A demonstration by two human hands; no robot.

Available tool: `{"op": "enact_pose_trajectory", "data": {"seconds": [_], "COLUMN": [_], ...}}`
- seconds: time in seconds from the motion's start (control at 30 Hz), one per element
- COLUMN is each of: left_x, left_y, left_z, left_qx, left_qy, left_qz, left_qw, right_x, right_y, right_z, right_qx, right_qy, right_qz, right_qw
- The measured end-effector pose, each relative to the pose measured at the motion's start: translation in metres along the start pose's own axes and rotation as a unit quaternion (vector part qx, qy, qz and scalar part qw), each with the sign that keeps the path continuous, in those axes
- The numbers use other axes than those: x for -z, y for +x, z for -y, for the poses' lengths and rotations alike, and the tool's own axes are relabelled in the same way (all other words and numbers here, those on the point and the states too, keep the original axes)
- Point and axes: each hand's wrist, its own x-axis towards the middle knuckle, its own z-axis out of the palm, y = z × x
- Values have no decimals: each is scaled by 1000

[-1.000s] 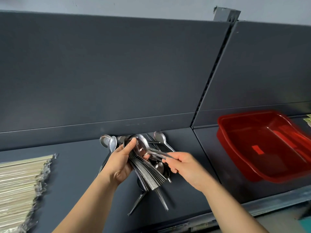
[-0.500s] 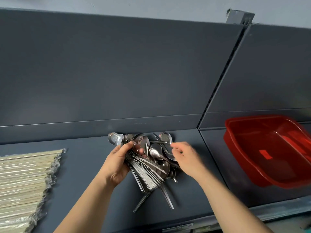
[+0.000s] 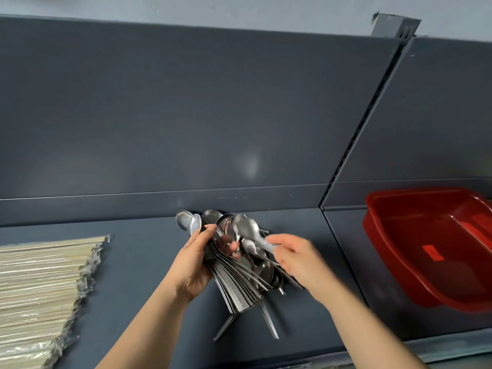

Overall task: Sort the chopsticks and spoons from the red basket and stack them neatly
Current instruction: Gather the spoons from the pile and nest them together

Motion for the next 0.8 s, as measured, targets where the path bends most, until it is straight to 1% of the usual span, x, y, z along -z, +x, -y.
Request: {"op": "enact_pose_trajectory", "data": {"seconds": [0.03,0.1,0.23,0.27,0.3,0.33,0.37,0.4,0.43,0.53,0.6,0.7,0.8], "left_x": [-2,-5,-2,1,4,7,10,14,18,23,25,30,32], "left_y": [-1,-3,-7,-7,-8,-8,-8,-9,-10,-16,-20,-23,-26], "left_z": [1,4,9,10,10,9,8,7,5,1,3,7,10], "left_qx": [-4,-13,-11,-9,-10,-13,-15,-16,-16,-7,3,18,27], "left_qy": [16,43,70,71,69,69,75,85,96,130,151,177,176], "left_qz": [9,32,64,64,60,47,30,15,10,15,13,18,30], "left_qw": [1000,998,995,995,996,996,997,996,995,991,988,984,984], "right_x": [-5,-15,-21,-20,-16,-11,-6,-2,0,-8,-14,-19,-14], "right_y": [-6,-13,-19,-18,-15,-11,-8,-7,-7,-13,-13,-8,-6], "right_z": [2,4,7,5,2,-3,-9,-14,-20,-25,-24,-18,-11], "right_qx": [-18,-31,11,11,6,4,7,13,14,-6,7,-5,-17], "right_qy": [39,56,-11,-14,-12,-22,-46,-84,-115,-214,-278,-299,-300], "right_qz": [37,67,129,119,81,23,-33,-71,-87,-56,-50,-62,-93], "right_qw": [998,996,992,993,997,999,998,994,989,975,959,952,949]}}
